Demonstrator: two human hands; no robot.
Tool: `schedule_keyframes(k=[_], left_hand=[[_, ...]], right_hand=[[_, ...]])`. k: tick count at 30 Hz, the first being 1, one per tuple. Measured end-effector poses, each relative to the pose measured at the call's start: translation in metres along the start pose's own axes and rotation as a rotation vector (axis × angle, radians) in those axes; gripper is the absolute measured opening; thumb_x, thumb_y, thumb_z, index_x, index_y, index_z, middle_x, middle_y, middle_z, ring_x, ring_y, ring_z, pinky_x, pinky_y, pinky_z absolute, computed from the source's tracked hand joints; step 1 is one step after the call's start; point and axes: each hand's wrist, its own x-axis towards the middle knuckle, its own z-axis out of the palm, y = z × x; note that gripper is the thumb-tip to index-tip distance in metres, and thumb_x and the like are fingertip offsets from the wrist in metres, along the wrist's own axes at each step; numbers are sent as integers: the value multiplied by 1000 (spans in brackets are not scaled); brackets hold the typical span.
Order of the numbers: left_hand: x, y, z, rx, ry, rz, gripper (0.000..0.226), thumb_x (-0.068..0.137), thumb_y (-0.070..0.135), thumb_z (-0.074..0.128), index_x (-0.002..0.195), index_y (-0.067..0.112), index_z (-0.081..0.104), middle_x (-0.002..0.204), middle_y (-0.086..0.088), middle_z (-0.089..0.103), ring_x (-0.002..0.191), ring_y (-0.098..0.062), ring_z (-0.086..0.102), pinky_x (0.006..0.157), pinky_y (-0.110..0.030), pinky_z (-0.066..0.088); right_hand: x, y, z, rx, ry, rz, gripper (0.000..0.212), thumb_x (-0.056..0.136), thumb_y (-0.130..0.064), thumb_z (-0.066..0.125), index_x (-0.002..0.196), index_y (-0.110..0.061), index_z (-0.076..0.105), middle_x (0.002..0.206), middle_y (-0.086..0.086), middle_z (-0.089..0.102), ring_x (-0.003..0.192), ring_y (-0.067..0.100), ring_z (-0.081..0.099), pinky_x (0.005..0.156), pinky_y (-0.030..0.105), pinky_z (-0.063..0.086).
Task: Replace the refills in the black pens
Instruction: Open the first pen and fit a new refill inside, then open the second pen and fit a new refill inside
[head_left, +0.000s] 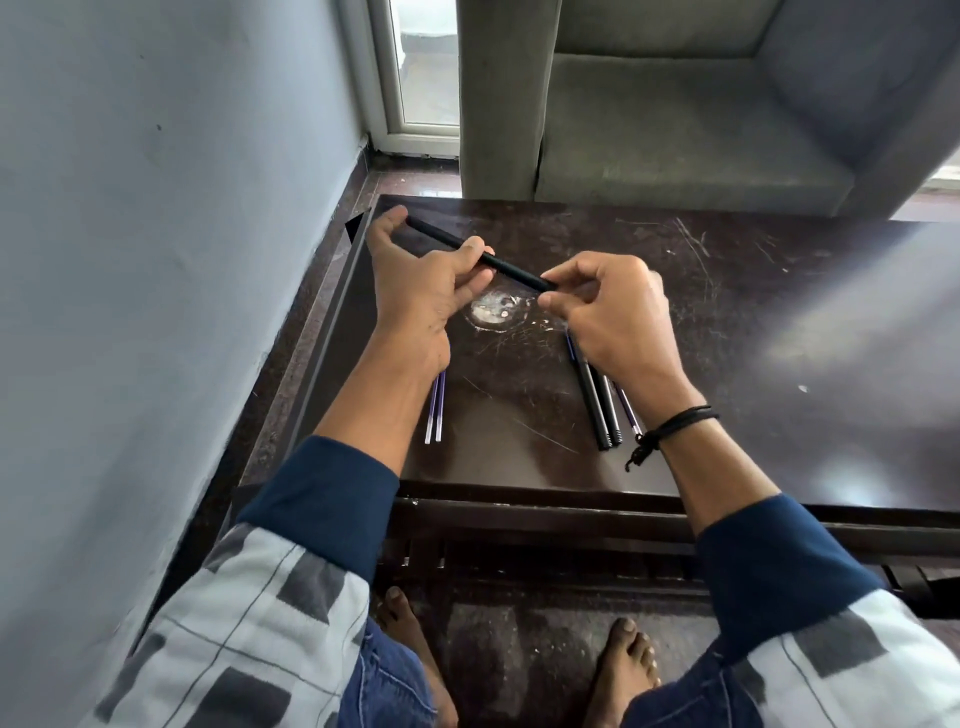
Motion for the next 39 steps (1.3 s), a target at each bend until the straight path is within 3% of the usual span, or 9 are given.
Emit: schedule_keyframes(k=[4, 6, 10, 13, 16, 20, 24, 34, 39], left_hand=[[12, -2, -4, 84, 34, 8, 39, 92, -1, 65, 130, 4, 55, 104, -13, 65, 80, -21, 73, 74, -30, 63], [20, -6, -9, 155, 40, 8, 27, 97, 1, 58, 123, 2, 64, 97, -8, 68, 80, -15, 69, 76, -26, 62], [35, -16, -17, 333, 74, 70, 34, 94, -3, 49, 119, 5, 71, 106, -9, 70, 83, -4, 65, 86, -25, 59], [44, -23, -21, 503, 110, 104, 34, 89, 0, 52, 108, 11, 77, 102, -7, 74, 94, -14, 70, 91, -32, 58], [55, -29, -26, 586, 129, 71, 32, 83, -1, 56, 97, 14, 80, 95, -7, 77, 97, -20, 71, 91, -34, 58], [73, -32, -25, 645, 100, 57, 25, 81, 1, 61, 92, 12, 81, 83, -5, 76, 86, -18, 73, 83, -31, 60], [84, -37, -20, 854, 99, 101, 20, 81, 6, 63, 87, 12, 80, 83, -6, 75, 82, -21, 72, 77, -33, 61], [82, -44, -19, 1007, 90, 126, 16, 87, 8, 61, 85, 16, 75, 95, -1, 71, 90, -20, 66, 79, -27, 51], [77, -34, -25, 962, 100, 203, 28, 78, -1, 59, 70, 26, 56, 74, 3, 56, 68, -21, 63, 79, -44, 58]], right_hand=[[11, 4, -1, 28, 66, 41, 15, 85, -17, 78, 97, -26, 78, 81, -10, 72, 77, 4, 67, 71, 14, 53], [18, 8, -2, 55, 85, 75, 16, 84, -16, 79, 96, -26, 79, 82, -9, 72, 84, 10, 69, 76, 20, 54], [31, 14, 3, 121, 106, 163, 15, 83, -17, 80, 94, -27, 79, 80, -10, 72, 79, 7, 65, 75, 23, 49], [41, 16, 12, 154, 128, 218, 16, 83, -14, 79, 94, -26, 80, 80, -10, 71, 79, 7, 64, 77, 25, 51], [48, 20, 22, 163, 145, 250, 17, 83, -14, 78, 98, -23, 81, 84, -9, 73, 88, 12, 68, 92, 33, 56], [54, 33, 32, 89, 131, 287, 17, 85, -15, 76, 101, -21, 81, 101, 0, 77, 105, 19, 69, 98, 31, 52], [62, 44, 37, -70, 66, 310, 20, 88, -17, 72, 106, -22, 80, 116, 8, 73, 112, 25, 65, 87, 18, 38], [66, 46, 37, -180, -37, 291, 31, 90, -18, 69, 121, -21, 74, 124, 9, 71, 118, 32, 64, 97, 29, 47], [68, 35, 7, -122, 57, 334, 25, 87, -17, 67, 108, -23, 77, 121, 7, 71, 115, 29, 64, 84, 23, 40]])
